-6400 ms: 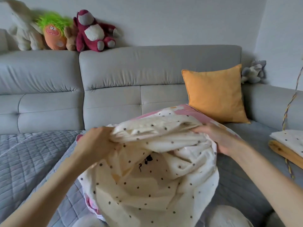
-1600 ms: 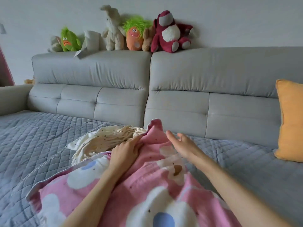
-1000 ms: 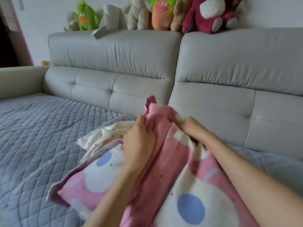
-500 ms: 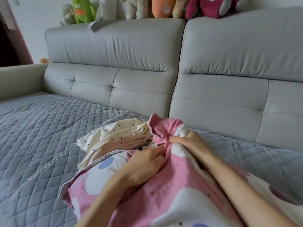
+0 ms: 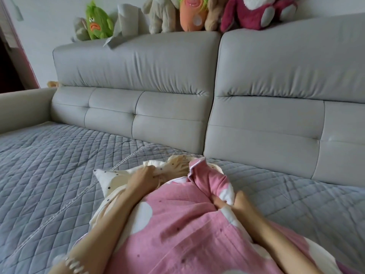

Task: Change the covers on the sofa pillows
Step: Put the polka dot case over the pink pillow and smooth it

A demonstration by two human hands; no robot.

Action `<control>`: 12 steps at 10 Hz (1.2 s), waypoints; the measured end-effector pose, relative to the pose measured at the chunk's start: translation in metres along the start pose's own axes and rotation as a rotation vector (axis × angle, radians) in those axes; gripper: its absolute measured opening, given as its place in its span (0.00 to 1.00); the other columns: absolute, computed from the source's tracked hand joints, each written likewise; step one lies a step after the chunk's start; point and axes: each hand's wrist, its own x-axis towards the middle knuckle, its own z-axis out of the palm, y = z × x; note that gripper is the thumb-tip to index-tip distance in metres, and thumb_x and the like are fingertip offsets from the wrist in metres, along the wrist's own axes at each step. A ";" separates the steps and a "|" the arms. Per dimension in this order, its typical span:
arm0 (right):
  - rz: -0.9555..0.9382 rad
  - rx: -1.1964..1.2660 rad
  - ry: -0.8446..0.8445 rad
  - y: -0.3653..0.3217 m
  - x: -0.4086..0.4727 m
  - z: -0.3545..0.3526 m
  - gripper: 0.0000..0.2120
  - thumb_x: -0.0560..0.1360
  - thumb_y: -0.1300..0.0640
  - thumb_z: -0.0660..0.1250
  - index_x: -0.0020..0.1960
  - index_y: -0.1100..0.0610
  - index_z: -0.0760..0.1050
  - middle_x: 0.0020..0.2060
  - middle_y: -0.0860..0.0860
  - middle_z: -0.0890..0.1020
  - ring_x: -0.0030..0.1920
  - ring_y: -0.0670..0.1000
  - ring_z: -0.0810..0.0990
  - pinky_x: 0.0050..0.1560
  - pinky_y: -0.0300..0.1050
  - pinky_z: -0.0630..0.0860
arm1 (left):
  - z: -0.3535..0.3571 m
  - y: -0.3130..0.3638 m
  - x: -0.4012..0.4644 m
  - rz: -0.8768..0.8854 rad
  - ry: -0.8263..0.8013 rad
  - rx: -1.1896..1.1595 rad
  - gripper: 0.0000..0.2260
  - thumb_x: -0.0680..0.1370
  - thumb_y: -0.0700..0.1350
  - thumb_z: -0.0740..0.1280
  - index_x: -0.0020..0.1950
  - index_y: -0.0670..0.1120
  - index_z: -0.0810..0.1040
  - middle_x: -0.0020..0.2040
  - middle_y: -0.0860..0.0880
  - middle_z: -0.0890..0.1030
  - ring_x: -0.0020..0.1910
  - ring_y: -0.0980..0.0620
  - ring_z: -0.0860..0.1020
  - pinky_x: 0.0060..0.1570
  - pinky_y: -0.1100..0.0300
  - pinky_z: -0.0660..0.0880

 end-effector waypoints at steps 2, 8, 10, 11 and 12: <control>-0.231 -0.168 0.009 -0.020 -0.035 -0.003 0.25 0.73 0.38 0.64 0.59 0.57 0.73 0.51 0.53 0.81 0.54 0.53 0.79 0.49 0.41 0.73 | -0.081 0.052 -0.051 0.201 0.195 -0.348 0.09 0.68 0.46 0.69 0.45 0.43 0.81 0.41 0.50 0.76 0.44 0.48 0.74 0.39 0.61 0.64; -0.210 0.013 0.235 -0.007 -0.020 -0.015 0.17 0.69 0.45 0.62 0.47 0.56 0.80 0.49 0.53 0.82 0.53 0.55 0.78 0.47 0.41 0.71 | -0.060 -0.023 -0.118 0.180 0.438 0.098 0.15 0.60 0.39 0.75 0.43 0.43 0.75 0.39 0.44 0.76 0.40 0.38 0.76 0.37 0.49 0.72; -0.334 -0.195 0.243 -0.026 -0.048 -0.019 0.23 0.74 0.37 0.60 0.56 0.54 0.77 0.54 0.52 0.80 0.56 0.54 0.77 0.58 0.50 0.73 | -0.046 -0.030 -0.118 -0.170 0.508 -0.571 0.12 0.71 0.40 0.71 0.53 0.39 0.75 0.44 0.43 0.74 0.50 0.44 0.71 0.44 0.54 0.65; -0.513 -0.263 0.589 -0.044 -0.079 -0.012 0.26 0.72 0.35 0.59 0.54 0.56 0.76 0.52 0.52 0.80 0.54 0.54 0.77 0.57 0.49 0.73 | -0.048 -0.032 -0.115 -0.253 0.384 -0.907 0.11 0.65 0.46 0.70 0.44 0.44 0.77 0.40 0.47 0.77 0.39 0.50 0.73 0.36 0.57 0.67; -0.901 -0.240 0.655 -0.070 -0.099 0.007 0.19 0.73 0.42 0.60 0.49 0.56 0.79 0.49 0.50 0.80 0.50 0.51 0.76 0.55 0.46 0.72 | -0.047 -0.031 -0.120 -0.199 0.276 -1.096 0.05 0.72 0.39 0.68 0.37 0.45 0.77 0.33 0.49 0.77 0.32 0.54 0.72 0.27 0.65 0.66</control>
